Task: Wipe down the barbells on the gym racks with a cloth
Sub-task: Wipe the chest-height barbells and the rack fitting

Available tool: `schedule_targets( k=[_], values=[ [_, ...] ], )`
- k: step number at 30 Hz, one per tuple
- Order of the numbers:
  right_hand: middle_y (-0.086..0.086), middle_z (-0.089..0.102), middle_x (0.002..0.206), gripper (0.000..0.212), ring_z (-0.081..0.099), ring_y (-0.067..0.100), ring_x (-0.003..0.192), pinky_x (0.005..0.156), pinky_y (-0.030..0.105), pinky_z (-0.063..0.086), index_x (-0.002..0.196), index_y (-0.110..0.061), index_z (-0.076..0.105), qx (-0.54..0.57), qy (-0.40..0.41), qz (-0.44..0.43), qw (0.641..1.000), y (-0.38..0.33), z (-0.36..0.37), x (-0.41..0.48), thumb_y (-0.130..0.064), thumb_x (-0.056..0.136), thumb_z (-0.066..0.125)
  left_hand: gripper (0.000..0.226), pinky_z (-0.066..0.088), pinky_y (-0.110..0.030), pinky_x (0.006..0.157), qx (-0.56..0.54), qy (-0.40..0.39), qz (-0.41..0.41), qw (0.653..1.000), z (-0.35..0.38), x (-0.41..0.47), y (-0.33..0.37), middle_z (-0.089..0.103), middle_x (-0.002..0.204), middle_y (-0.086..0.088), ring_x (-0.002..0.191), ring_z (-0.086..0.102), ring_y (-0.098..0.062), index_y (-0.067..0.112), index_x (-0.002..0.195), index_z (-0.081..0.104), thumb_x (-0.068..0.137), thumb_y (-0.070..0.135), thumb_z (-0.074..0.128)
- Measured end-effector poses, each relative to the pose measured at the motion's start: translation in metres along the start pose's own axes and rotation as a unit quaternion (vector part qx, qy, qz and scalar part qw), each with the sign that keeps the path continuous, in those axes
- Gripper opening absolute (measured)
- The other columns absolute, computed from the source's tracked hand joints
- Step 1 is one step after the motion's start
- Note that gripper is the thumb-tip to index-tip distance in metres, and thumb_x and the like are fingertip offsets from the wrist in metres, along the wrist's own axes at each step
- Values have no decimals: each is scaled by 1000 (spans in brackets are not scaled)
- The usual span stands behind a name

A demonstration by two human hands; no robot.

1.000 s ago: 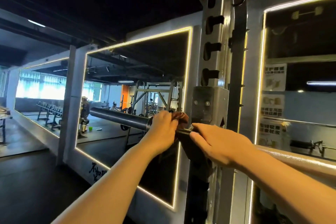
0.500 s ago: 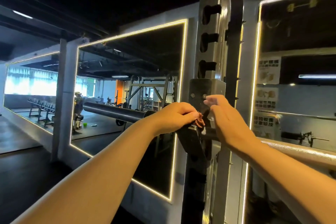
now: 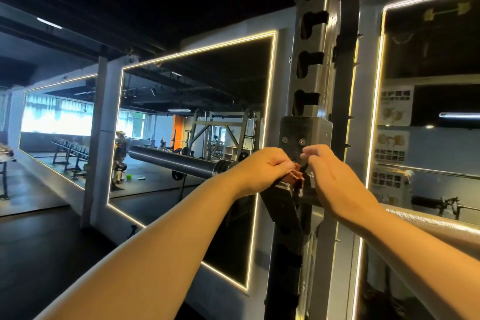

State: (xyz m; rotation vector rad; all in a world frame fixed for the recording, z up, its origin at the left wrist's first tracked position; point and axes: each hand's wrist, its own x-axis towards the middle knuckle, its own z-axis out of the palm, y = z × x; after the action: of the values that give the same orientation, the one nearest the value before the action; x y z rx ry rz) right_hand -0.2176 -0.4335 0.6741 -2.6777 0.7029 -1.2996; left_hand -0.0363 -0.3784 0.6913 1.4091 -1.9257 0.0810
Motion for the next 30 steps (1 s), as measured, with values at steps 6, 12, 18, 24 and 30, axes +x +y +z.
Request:
schedule_targets(
  k=[6, 12, 18, 24, 30],
  values=[
    [8, 65, 115, 18, 63, 24, 107, 95, 44, 53, 122, -35, 37, 3, -17, 5, 1000, 10, 2, 1, -23, 110, 37, 28, 38, -23, 88, 241, 3, -22, 970, -31, -8, -23, 52, 96, 8, 96, 47, -7, 21, 94, 62, 108, 35, 42],
    [-6, 59, 110, 28, 59, 11, 98, 91, 33, 48, 132, -28, 46, -42, -21, 28, 999, 6, 10, 6, -32, 109, 29, 25, 48, -27, 86, 207, 223, -144, 942, -27, -16, -59, 60, 104, 2, 89, 55, -6, 19, 103, 62, 108, 32, 41],
    [-7, 57, 108, 56, 54, 9, 97, 84, 27, 47, 111, -27, 56, -114, -18, -29, 993, -19, 11, -3, -60, 91, 15, 16, 37, -24, 98, 63, 236, -90, 966, -5, -47, -83, 46, 109, 11, 108, 43, -6, 24, 108, 53, 109, 29, 38],
    [-8, 55, 116, 51, 53, 8, 103, 91, 27, 47, 117, -28, 54, -141, -49, -123, 981, -81, 55, 20, -57, 95, 18, 15, 43, -30, 101, 35, 287, -157, 944, -24, -46, -132, 51, 111, 7, 110, 48, -11, 27, 107, 54, 109, 27, 39],
    [0, 54, 126, 32, 55, 15, 108, 89, 28, 47, 132, -17, 49, -155, -78, -71, 982, -98, 115, 73, -34, 108, 36, 20, 50, -39, 97, -33, 312, -205, 927, -20, -23, -144, 52, 114, 0, 106, 50, -14, 23, 100, 56, 106, 33, 40]
  ],
)
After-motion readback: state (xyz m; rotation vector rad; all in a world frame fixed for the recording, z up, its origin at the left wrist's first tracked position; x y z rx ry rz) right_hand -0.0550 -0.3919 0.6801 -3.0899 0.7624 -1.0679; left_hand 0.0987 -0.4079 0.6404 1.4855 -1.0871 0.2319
